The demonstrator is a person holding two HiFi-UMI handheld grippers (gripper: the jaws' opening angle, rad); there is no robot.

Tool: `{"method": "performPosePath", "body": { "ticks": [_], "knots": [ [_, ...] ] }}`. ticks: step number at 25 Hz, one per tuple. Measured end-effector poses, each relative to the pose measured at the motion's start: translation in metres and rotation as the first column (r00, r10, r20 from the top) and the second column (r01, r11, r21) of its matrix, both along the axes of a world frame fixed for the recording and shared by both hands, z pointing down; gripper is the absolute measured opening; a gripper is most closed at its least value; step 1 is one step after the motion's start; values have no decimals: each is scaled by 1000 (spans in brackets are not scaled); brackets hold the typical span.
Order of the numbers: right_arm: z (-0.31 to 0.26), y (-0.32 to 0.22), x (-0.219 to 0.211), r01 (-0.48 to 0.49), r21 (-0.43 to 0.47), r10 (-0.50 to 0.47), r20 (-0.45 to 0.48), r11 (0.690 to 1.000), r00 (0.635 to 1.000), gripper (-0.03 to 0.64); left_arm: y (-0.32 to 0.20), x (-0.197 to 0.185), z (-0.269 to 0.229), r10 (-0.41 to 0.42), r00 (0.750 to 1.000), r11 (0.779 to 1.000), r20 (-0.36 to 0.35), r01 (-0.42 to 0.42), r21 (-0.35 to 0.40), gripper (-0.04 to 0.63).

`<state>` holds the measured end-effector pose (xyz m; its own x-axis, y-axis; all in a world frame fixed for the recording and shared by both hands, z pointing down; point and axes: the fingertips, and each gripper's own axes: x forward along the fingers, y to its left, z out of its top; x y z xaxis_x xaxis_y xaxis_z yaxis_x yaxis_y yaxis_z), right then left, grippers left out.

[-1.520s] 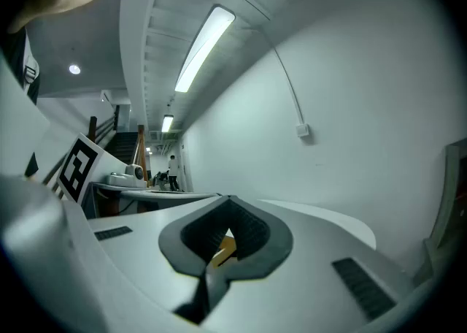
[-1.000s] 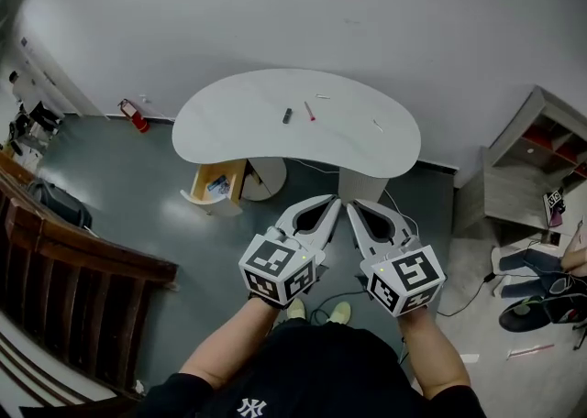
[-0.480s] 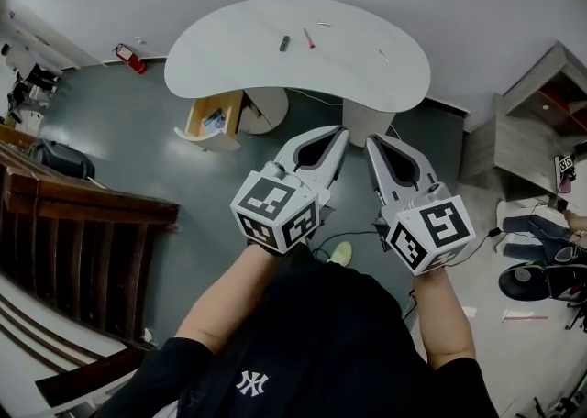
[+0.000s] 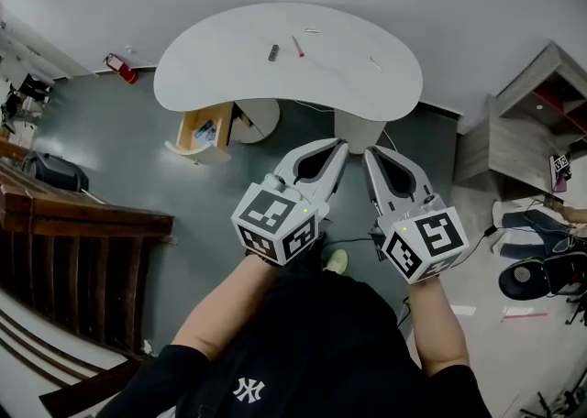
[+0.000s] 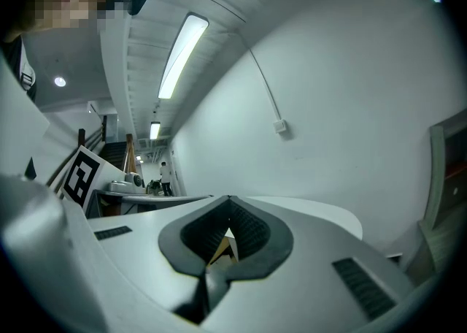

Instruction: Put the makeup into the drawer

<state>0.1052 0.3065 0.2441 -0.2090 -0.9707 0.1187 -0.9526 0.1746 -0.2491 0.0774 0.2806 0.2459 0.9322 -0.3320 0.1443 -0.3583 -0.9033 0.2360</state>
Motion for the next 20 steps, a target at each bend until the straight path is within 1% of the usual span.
{"method": "performPosePath", "body": {
  "ticks": [7, 14, 20],
  "knots": [
    [13, -43, 19, -47, -41, 46, -24, 998, 999, 15, -38, 30, 16, 70, 997, 998, 15, -70, 1, 9],
    [23, -112, 51, -114, -76, 112, -27, 991, 993, 15, -106, 65, 28, 138, 990, 990, 38, -139, 18, 9],
    [43, -165, 70, -153, -122, 150, -34, 981, 988, 15, -160, 90, 47, 187, 981, 982, 61, -187, 5, 9]
  ]
}}
